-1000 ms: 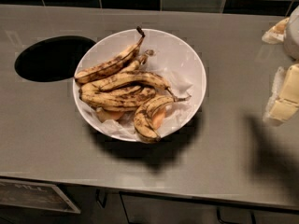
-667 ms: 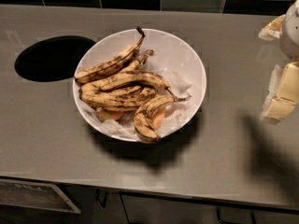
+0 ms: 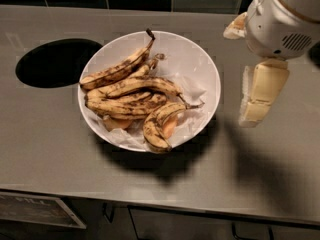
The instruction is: Pick banana from white bowl
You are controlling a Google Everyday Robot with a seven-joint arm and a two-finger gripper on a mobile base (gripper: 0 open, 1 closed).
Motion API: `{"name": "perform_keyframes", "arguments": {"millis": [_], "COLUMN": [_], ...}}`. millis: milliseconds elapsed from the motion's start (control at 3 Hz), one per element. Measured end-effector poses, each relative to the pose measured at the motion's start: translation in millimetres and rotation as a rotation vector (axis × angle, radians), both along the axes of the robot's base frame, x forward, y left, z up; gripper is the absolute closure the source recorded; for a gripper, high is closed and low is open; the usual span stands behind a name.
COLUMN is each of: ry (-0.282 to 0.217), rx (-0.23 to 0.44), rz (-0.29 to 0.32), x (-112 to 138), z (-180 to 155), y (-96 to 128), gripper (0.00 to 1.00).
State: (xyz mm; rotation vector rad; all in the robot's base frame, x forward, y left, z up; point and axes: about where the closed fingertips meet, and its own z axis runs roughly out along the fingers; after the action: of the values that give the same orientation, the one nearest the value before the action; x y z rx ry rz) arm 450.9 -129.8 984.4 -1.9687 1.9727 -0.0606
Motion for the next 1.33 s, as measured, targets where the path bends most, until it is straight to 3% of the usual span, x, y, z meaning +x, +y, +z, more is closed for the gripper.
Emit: {"name": "perform_keyframes", "arguments": {"millis": [333,667,1000,1333], "ry": [-0.001,-0.029,-0.069,-0.063], "rx": [0.000,0.011,0.049,0.113], "rz": [0.000,0.041,0.124,0.224], "x": [0.0,-0.5,-9.4,-16.7], "z": [0.2,7.2,20.7,22.3], "y": [0.3,18.6,47.7,74.1], "gripper": [0.00,0.00,0.00,0.05]}}
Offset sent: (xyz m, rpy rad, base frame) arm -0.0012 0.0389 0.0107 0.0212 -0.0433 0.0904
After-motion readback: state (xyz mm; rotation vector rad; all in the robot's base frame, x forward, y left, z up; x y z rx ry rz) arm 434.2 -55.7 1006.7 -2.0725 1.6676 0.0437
